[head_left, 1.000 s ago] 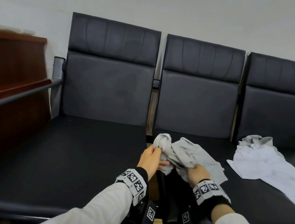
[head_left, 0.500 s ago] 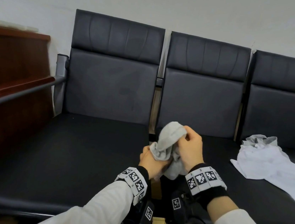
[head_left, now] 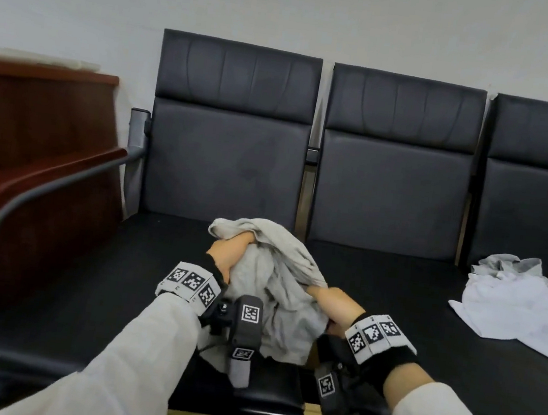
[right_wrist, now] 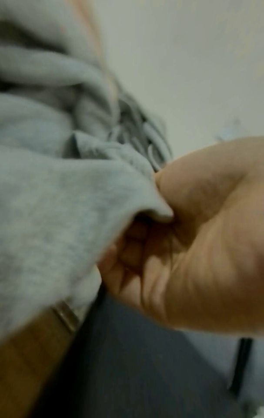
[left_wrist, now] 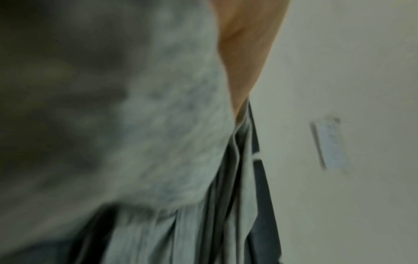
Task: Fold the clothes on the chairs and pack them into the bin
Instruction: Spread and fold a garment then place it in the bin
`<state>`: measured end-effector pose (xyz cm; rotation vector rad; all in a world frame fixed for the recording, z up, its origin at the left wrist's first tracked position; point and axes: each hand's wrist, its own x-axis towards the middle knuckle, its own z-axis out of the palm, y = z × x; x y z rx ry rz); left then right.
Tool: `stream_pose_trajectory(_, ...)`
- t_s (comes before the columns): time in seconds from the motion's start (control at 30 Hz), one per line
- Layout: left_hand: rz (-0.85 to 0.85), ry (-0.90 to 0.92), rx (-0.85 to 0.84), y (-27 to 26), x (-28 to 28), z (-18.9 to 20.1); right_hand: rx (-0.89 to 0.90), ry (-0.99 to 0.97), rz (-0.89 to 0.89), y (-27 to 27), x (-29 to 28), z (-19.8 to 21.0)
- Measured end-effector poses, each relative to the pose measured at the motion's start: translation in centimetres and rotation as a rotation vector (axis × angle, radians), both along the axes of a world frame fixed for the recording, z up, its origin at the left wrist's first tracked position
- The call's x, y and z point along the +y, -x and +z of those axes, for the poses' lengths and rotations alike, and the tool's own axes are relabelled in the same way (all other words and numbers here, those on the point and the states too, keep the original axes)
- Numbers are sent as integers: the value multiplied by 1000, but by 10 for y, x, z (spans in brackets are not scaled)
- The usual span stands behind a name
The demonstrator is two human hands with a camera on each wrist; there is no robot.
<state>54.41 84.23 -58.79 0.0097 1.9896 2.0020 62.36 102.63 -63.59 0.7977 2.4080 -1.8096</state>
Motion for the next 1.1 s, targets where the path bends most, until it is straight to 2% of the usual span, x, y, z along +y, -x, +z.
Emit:
stream_pose_trajectory(0.1,-139,27,-151,7,-31,-5,130,386,-13,6,-7,8)
stream_pose_trajectory(0.17,-145,-51,-246,14,-48,-7,277,714,76,8,-11,23)
stream_pose_trajectory(0.23,-86,-94,-256,22,-62,-10,384,877,129,13,-16,38)
stream_pose_trajectory(0.3,7,-117,-252,24,-73,-20,390,752,125,18,-27,40)
stream_pose_trajectory(0.4,214,-45,-253,25,-84,-47,250,261,161,25,-51,18)
stream_pose_trajectory(0.47,267,-76,-290,24,-90,-58,217,-61,146,33,-63,0)
stream_pose_trajectory(0.5,264,-115,-310,25,-92,-60,204,-158,137,35,-66,-5)
stream_pose_trajectory(0.57,242,-202,-338,26,-94,-58,133,-215,234,37,-76,-7)
stream_pose_trajectory(0.63,206,-266,-354,23,-93,-54,43,-230,427,33,-91,-7)
stream_pose_trajectory(0.7,196,-301,-325,20,-87,-53,-1,-412,571,30,-103,-12)
stream_pose_trajectory(0.77,212,-248,-267,19,-82,-55,33,-596,584,32,-107,-23)
stream_pose_trajectory(0.87,342,-159,-192,25,-90,-64,158,-547,423,35,-103,-23)
stream_pose_trajectory(0.93,435,-3,-122,30,-100,-71,208,-478,239,39,-91,-21)
stream_pose_trajectory(1.0,463,138,-46,28,-105,-73,208,-445,129,47,-78,-26)
stream_pose_trajectory(1.07,375,380,69,25,-106,-70,210,-423,94,54,-67,-36)
stream_pose_trajectory(1.1,275,548,129,23,-105,-67,218,-397,75,56,-63,-39)
